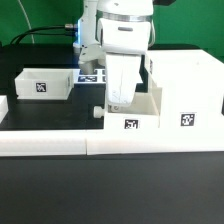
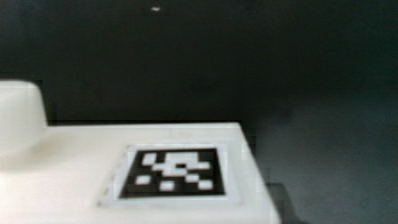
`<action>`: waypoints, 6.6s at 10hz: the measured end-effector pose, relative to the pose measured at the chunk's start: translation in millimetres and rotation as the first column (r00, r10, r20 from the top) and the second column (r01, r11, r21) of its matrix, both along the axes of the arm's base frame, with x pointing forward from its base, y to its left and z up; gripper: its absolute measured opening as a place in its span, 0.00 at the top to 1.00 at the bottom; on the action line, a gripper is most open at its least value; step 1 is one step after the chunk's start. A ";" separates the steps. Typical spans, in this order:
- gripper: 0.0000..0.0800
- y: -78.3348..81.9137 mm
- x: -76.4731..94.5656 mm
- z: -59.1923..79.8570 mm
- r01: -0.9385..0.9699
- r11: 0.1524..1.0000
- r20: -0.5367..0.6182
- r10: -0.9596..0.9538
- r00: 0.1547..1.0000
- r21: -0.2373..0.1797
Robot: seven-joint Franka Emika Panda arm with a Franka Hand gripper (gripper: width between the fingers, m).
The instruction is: Assemble drawer
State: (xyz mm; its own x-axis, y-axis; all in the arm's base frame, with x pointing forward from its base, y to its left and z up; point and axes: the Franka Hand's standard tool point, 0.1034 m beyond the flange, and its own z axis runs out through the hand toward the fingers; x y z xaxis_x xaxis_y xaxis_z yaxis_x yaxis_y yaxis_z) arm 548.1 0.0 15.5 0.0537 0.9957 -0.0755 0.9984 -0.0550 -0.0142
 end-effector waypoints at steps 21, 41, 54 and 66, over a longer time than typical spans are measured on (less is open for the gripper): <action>0.95 2.5 2.0 -2.8 -0.042 0.999 0.053 0.042 0.998 0.000; 0.82 10.9 0.3 -4.7 0.004 1.000 0.078 -0.003 0.997 -0.012; 0.19 -14.3 8.1 33.3 0.036 0.999 0.081 -0.034 0.996 -0.025; 0.19 -27.3 7.4 -4.2 -0.100 0.985 0.042 0.095 0.995 0.137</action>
Offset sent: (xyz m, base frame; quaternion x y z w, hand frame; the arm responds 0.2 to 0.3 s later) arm 0.0016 -0.0036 0.0000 0.0165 -0.0066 -0.0059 0.9998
